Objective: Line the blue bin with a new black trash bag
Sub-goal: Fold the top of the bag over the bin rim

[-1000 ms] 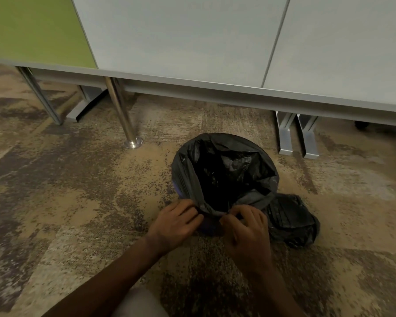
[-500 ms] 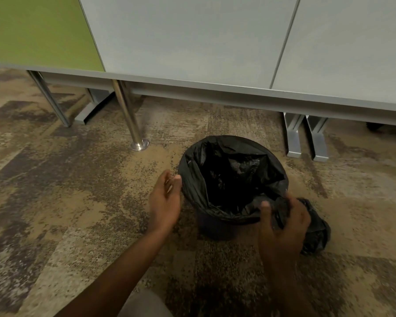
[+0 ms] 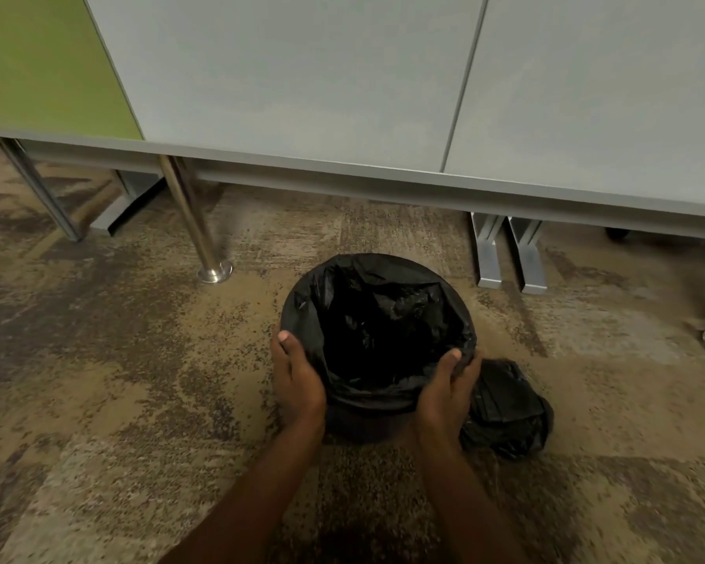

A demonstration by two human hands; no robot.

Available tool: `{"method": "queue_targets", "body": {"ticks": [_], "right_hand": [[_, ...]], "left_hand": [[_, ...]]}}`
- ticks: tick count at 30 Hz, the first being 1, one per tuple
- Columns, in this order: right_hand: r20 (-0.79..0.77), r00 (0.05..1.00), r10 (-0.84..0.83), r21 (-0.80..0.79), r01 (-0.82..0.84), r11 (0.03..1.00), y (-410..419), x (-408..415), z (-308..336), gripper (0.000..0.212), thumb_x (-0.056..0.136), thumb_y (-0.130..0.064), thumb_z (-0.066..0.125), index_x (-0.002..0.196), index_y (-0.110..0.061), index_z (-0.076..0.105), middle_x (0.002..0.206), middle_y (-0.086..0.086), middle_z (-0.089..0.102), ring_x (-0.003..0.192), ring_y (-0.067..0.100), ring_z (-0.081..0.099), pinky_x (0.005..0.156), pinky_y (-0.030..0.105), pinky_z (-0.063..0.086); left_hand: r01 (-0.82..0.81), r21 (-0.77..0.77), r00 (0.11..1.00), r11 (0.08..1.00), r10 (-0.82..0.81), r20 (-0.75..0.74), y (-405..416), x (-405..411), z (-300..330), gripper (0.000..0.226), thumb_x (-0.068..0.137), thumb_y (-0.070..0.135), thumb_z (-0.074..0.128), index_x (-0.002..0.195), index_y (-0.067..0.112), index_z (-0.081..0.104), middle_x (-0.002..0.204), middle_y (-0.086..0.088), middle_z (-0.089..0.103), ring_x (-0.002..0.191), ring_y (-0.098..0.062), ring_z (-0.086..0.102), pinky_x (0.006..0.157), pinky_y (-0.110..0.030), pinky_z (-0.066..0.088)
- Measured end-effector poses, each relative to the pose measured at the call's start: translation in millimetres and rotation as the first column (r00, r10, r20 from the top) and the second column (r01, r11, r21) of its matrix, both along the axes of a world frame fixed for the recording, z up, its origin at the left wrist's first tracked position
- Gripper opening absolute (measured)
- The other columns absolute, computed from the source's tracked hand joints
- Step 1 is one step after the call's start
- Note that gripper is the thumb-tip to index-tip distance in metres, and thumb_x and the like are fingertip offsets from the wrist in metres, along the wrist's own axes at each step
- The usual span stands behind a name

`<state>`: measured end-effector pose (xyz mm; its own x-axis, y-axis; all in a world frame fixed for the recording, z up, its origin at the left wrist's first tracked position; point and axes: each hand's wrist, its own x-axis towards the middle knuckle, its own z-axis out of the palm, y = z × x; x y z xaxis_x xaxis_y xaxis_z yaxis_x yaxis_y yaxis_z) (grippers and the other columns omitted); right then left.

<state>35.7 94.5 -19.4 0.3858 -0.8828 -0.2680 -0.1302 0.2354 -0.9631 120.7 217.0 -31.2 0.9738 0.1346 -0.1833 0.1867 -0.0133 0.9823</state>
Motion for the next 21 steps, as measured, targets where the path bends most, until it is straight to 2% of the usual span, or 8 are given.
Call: {"method": "queue_targets", "body": {"ticks": [3,7,8,10,12,15,18,21], "right_hand": [[0.057,0.998,-0.009,0.059,0.006,0.998,-12,-1,-1,0.067,0.105,-0.058,0.033,0.165,-0.031,0.017,0.171,0.001,0.025,0.152,0.027,0.032,0.11,0.031,0.032],[0.112,0.993,-0.047,0.037,0.043,0.998,-45,3,5,0.055,0.107,-0.056,0.034,0.156,-0.03,0.039,0.141,-0.01,0.046,0.124,0.01,0.045,0.091,0.014,0.035],[0.093,0.996,-0.002,0.029,-0.001,1.0,-58,7,6,0.049,0.107,-0.054,0.036,0.148,-0.029,0.05,0.135,-0.011,0.049,0.123,0.011,0.046,0.095,0.016,0.036],[0.022,0.992,0.123,0.051,-0.124,0.991,-88,22,14,0.047,0.105,-0.052,0.041,0.12,-0.017,0.067,0.127,0.002,0.066,0.117,0.022,0.062,0.104,0.036,0.05],[-0.016,0.97,0.241,0.094,-0.239,0.967,-117,41,30,0.05,0.103,-0.055,0.041,0.11,-0.015,0.07,0.115,0.011,0.073,0.106,0.028,0.068,0.098,0.048,0.056],[-0.07,0.886,0.458,0.034,-0.457,0.889,-141,60,50,0.062,0.104,-0.064,0.031,0.137,-0.02,0.061,0.128,-0.003,0.06,0.112,0.014,0.058,0.086,0.033,0.049],[-0.09,0.823,0.561,0.052,-0.559,0.828,-145,68,48,0.051,0.104,-0.064,0.033,0.107,-0.034,0.074,0.109,-0.006,0.074,0.098,0.012,0.07,0.078,0.028,0.051],[-0.099,0.81,0.579,0.067,-0.575,0.816,-145,70,35,0.051,0.105,-0.062,0.03,0.095,-0.045,0.078,0.098,-0.006,0.081,0.091,0.012,0.076,0.076,0.025,0.056]], "left_hand": [[0.057,-0.113,0.998,0.992,-0.059,-0.015,5,4,-8,0.079,0.1,0.066,0.023,0.163,0.02,0.027,0.17,-0.002,0.027,0.155,-0.021,0.027,0.117,-0.026,0.021],[0.141,-0.174,0.988,0.975,-0.15,-0.044,8,10,-13,0.095,0.089,0.077,0.019,0.162,0.018,0.031,0.167,-0.006,0.034,0.154,-0.026,0.033,0.126,-0.049,0.028],[0.155,-0.171,0.985,0.973,-0.165,-0.049,9,10,-14,0.094,0.089,0.077,0.019,0.162,0.019,0.032,0.167,-0.006,0.035,0.153,-0.026,0.034,0.125,-0.05,0.029],[0.184,-0.154,0.978,0.971,-0.196,-0.064,12,12,-16,0.095,0.088,0.078,0.017,0.161,0.02,0.035,0.165,-0.007,0.039,0.151,-0.028,0.037,0.124,-0.052,0.031],[0.188,-0.128,0.975,0.974,-0.201,-0.098,15,15,-15,0.099,0.085,0.082,0.013,0.159,0.021,0.039,0.161,-0.009,0.044,0.149,-0.032,0.041,0.122,-0.055,0.034],[0.03,-0.115,0.997,0.993,-0.038,-0.068,24,28,-5,0.093,0.093,0.08,0.012,0.161,0.022,0.034,0.164,-0.011,0.039,0.151,-0.031,0.037,0.124,-0.054,0.029],[0.032,-0.047,0.996,0.998,-0.028,0.085,21,48,12,0.087,0.095,0.078,0.03,0.163,0.024,0.028,0.168,-0.002,0.031,0.154,-0.022,0.031,0.124,-0.038,0.023],[0.128,0.078,0.991,0.989,-0.131,0.028,6,57,12,0.08,0.099,0.069,0.041,0.164,0.025,0.026,0.169,-0.001,0.03,0.154,-0.024,0.03,0.116,-0.035,0.025]]}}
